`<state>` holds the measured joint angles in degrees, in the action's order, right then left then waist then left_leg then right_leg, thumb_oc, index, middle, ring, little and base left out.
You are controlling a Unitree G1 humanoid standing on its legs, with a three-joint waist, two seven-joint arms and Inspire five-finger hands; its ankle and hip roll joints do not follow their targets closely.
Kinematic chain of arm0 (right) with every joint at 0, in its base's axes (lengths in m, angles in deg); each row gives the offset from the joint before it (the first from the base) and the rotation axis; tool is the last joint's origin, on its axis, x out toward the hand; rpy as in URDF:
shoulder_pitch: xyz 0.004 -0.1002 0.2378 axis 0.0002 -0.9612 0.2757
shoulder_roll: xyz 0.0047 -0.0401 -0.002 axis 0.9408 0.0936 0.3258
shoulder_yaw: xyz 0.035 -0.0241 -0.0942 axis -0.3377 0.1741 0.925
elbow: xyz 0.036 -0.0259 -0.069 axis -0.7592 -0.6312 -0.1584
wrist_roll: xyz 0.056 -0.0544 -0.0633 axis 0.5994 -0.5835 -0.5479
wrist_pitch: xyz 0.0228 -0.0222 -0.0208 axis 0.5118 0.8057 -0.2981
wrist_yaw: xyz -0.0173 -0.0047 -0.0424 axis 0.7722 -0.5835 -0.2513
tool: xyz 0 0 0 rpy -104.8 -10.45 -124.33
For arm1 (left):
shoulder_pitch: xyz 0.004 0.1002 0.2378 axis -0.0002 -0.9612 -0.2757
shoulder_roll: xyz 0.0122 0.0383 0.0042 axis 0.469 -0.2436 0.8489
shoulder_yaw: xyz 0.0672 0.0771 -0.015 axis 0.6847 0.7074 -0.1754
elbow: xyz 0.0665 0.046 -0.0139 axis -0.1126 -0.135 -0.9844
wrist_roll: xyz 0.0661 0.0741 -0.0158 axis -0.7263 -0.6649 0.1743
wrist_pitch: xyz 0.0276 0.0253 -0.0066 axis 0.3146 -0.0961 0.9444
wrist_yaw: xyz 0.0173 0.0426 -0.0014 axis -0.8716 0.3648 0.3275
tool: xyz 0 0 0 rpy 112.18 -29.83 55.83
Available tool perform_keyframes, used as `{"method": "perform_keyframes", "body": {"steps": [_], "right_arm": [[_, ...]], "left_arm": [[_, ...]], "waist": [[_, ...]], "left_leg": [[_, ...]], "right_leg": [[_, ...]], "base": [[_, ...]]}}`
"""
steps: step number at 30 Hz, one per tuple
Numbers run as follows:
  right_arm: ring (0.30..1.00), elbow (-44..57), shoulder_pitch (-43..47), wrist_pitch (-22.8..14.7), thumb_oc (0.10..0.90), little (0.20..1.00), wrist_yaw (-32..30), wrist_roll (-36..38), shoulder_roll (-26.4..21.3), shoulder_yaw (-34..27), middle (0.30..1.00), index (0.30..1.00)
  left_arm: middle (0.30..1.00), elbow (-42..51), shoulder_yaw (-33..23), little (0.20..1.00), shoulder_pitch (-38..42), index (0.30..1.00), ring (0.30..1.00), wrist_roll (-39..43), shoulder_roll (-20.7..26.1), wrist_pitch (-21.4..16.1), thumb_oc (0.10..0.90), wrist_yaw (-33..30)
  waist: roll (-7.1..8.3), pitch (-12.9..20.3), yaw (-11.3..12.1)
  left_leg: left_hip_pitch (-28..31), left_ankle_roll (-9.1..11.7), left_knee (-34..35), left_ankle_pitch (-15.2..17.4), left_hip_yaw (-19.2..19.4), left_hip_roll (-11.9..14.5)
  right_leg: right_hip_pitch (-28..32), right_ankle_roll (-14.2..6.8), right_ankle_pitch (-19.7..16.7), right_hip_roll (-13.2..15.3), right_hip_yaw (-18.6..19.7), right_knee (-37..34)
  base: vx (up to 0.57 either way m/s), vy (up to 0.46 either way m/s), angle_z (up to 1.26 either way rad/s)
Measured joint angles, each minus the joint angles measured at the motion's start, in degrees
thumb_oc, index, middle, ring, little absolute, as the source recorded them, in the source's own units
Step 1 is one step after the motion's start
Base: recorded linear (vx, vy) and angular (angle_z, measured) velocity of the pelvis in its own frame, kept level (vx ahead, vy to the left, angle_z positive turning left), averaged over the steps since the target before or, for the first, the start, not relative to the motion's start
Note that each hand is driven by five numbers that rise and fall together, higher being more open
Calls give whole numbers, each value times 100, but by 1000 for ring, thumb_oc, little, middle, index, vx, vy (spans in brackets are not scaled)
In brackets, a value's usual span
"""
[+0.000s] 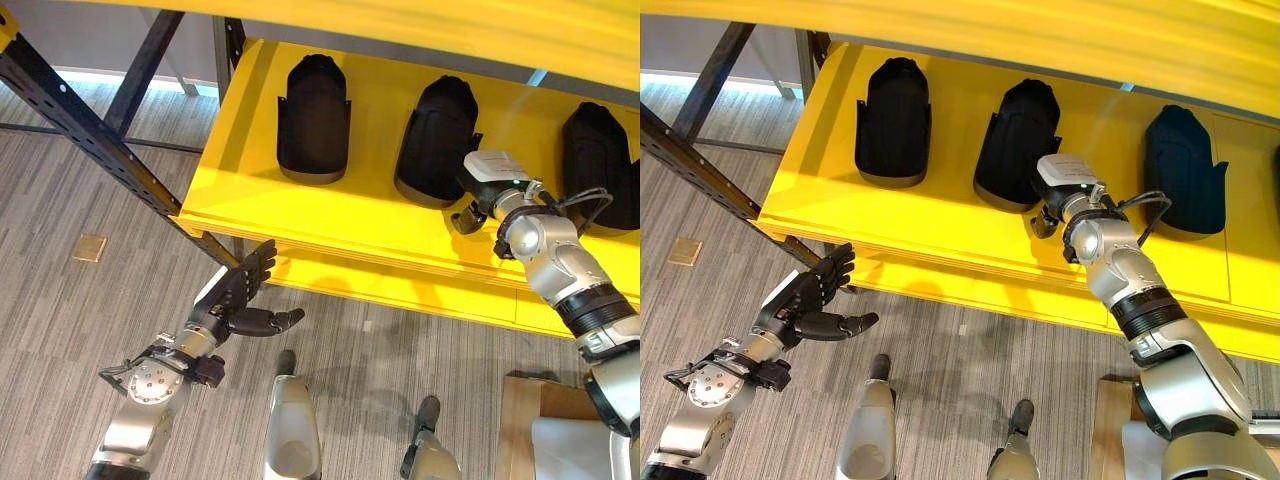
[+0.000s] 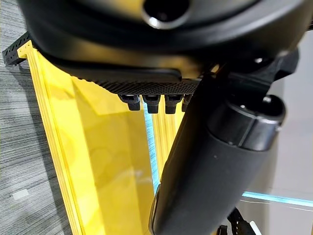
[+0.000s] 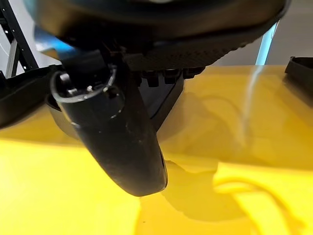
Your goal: Move parts from the plastic box to the shelf.
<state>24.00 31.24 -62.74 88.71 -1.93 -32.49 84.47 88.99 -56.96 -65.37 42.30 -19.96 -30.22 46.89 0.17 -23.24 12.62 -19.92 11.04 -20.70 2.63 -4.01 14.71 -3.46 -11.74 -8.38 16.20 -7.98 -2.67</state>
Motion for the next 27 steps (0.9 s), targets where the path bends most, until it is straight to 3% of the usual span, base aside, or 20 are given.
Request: {"method": "perform_keyframes", "body": {"steps": [27], "right_arm": [[1000,-158,-34,-77,900,1000,103,-336,-284,22,1000,1000]], "left_arm": [[1000,0,-1,1000,-59,1000,1000,3,1,114,900,83]], "waist": [[47,26,-2]], "left_leg": [[-10,-15,-108,72,38,12]], "right_leg": [[3,0,0,1,52,-10]], "base": [[0,1,0]]}}
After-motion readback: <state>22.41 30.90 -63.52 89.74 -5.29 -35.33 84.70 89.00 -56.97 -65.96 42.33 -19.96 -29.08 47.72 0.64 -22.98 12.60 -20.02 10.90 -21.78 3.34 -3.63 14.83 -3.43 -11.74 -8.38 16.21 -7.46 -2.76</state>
